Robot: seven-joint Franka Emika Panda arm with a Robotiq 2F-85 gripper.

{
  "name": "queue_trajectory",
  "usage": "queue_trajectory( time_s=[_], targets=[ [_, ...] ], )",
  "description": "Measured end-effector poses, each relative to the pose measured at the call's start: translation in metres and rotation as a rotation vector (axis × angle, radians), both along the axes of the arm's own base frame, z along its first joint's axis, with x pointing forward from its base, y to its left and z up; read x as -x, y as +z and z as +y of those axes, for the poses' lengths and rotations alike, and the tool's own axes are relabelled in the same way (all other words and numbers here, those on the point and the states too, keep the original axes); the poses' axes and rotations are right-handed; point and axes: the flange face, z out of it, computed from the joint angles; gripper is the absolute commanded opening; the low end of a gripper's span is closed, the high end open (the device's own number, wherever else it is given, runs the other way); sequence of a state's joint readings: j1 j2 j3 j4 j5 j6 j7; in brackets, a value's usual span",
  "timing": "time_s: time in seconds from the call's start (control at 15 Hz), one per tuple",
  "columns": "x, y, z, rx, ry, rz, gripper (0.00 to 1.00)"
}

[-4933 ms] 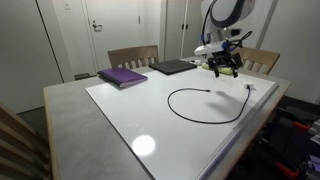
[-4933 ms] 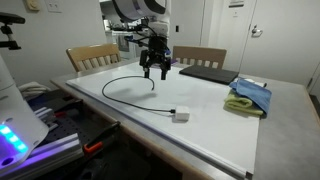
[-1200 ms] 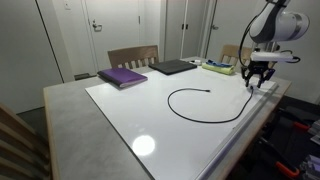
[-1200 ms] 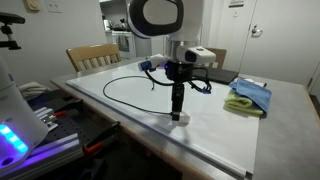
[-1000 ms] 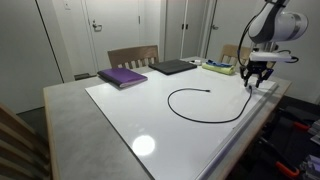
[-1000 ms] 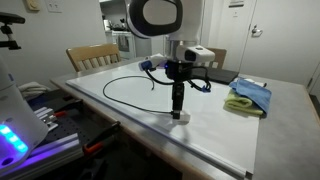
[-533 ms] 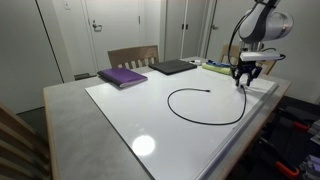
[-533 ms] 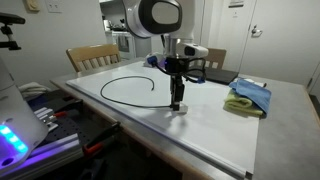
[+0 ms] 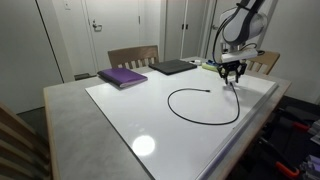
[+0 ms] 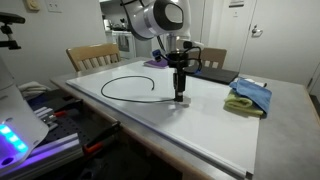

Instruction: Put the cable in a circle

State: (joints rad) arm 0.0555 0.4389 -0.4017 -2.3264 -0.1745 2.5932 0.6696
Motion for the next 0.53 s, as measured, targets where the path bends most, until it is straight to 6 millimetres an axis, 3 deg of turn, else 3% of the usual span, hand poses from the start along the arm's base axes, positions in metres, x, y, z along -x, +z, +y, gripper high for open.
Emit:
queue_trajectory(
  time_s=[0.27, 0.53],
  targets=[
    [-0.003, 0.001, 0.003, -0.005, 0.027, -0.005, 0.25],
    [-0.018, 0.003, 0.026, -0.041, 0.221, -0.001, 0.25]
  ],
)
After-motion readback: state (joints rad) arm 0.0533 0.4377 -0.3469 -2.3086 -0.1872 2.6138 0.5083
